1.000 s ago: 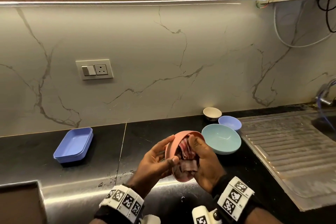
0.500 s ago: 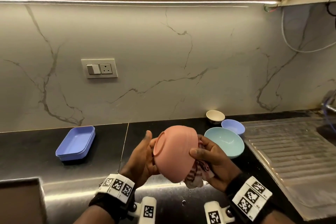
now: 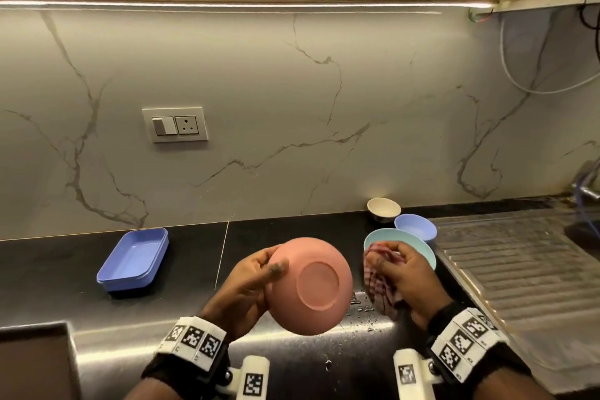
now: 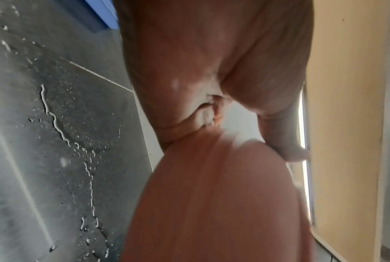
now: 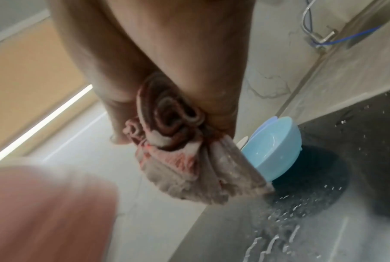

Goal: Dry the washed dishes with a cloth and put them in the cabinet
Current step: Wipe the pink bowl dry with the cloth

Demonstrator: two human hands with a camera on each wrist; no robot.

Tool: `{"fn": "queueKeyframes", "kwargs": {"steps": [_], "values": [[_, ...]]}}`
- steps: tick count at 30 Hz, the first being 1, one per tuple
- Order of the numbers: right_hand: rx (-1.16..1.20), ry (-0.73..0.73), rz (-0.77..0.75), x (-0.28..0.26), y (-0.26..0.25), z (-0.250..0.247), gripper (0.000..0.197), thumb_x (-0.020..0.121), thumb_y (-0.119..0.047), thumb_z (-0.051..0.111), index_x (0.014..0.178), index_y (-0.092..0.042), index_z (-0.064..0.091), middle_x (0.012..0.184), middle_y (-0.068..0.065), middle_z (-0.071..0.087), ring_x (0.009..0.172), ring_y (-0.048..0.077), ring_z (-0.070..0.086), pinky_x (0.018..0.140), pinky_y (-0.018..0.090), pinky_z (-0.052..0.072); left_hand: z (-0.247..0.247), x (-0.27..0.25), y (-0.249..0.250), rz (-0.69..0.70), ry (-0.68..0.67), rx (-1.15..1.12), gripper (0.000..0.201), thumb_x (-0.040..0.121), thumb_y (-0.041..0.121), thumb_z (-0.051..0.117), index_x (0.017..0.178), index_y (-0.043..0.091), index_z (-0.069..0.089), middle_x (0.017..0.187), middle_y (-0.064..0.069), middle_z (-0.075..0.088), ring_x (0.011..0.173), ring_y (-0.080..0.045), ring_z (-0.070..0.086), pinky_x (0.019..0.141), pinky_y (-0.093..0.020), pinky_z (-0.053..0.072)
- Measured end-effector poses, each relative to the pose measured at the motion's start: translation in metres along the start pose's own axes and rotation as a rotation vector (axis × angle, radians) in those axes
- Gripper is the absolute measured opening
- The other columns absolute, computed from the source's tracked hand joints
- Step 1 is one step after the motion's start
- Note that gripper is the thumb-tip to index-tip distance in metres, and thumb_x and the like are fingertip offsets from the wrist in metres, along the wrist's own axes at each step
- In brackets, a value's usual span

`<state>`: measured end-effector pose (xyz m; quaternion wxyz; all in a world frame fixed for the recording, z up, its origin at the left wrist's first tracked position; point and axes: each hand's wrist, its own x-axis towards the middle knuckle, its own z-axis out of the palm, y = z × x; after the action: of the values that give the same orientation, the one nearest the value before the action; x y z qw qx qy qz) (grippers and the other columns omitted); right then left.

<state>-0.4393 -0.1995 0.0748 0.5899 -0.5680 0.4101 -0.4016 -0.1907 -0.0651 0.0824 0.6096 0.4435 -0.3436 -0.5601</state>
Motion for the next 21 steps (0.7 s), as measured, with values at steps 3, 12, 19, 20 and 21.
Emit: {"fn": "queueKeyframes", "kwargs": {"steps": [3, 12, 19, 20, 21], "values": [[0.150, -0.001, 0.041, 0.006, -0.023, 0.003, 0.022, 0.093, -0.013, 0.060, 0.114, -0.017, 0.066, 0.106, 0.014, 0.072, 0.099, 0.031, 0.069, 0.078, 0.041, 0.057, 0.002, 0.002, -0.009, 0.002, 0.090, 0.133, 0.089, 0.050, 0.037, 0.095, 0.126, 0.011, 0.058, 0.123, -0.018, 0.066, 0.111, -0.043, 0.065, 0.085, -0.065, 0.054], [-0.305, -0.122, -0.221, 0.021, -0.044, 0.044, 0.040, 0.071, -0.033, 0.067, 0.110, -0.036, 0.068, 0.108, -0.008, 0.073, 0.101, 0.011, 0.068, 0.097, 0.042, 0.054, 0.022, -0.001, -0.020, 0.036, -0.032, 0.172, 0.067, 0.069, 0.026, 0.084, 0.128, 0.010, 0.055, 0.121, -0.019, 0.066, 0.106, -0.036, 0.066, 0.075, -0.040, 0.056], [-0.473, -0.222, -0.267, 0.010, -0.028, 0.067, 0.021, 0.098, -0.050, 0.049, 0.116, -0.045, 0.059, 0.122, -0.009, 0.058, 0.110, 0.010, 0.057, 0.100, 0.041, 0.050, 0.036, -0.005, -0.023, 0.068, -0.039, 0.168, 0.055, 0.077, 0.017, 0.078, 0.127, 0.009, 0.056, 0.118, -0.015, 0.069, 0.105, -0.035, 0.068, 0.082, -0.044, 0.058], [-0.503, -0.208, -0.324, 0.007, -0.025, 0.069, 0.021, 0.099, -0.047, 0.047, 0.118, -0.046, 0.058, 0.124, -0.010, 0.055, 0.111, 0.008, 0.056, 0.101, 0.039, 0.049, 0.036, -0.005, -0.022, 0.074, -0.038, 0.182, 0.058, 0.075, 0.020, 0.080, 0.127, 0.010, 0.056, 0.119, -0.015, 0.068, 0.107, -0.036, 0.067, 0.085, -0.046, 0.059], [-0.516, -0.198, -0.377, 0.002, -0.023, 0.071, 0.022, 0.101, -0.044, 0.047, 0.121, -0.046, 0.057, 0.126, -0.012, 0.053, 0.112, 0.006, 0.055, 0.101, 0.037, 0.049, 0.037, -0.004, -0.021, 0.081, -0.036, 0.197, 0.060, 0.073, 0.023, 0.081, 0.126, 0.011, 0.057, 0.118, -0.015, 0.068, 0.107, -0.036, 0.067, 0.086, -0.047, 0.059]]}}
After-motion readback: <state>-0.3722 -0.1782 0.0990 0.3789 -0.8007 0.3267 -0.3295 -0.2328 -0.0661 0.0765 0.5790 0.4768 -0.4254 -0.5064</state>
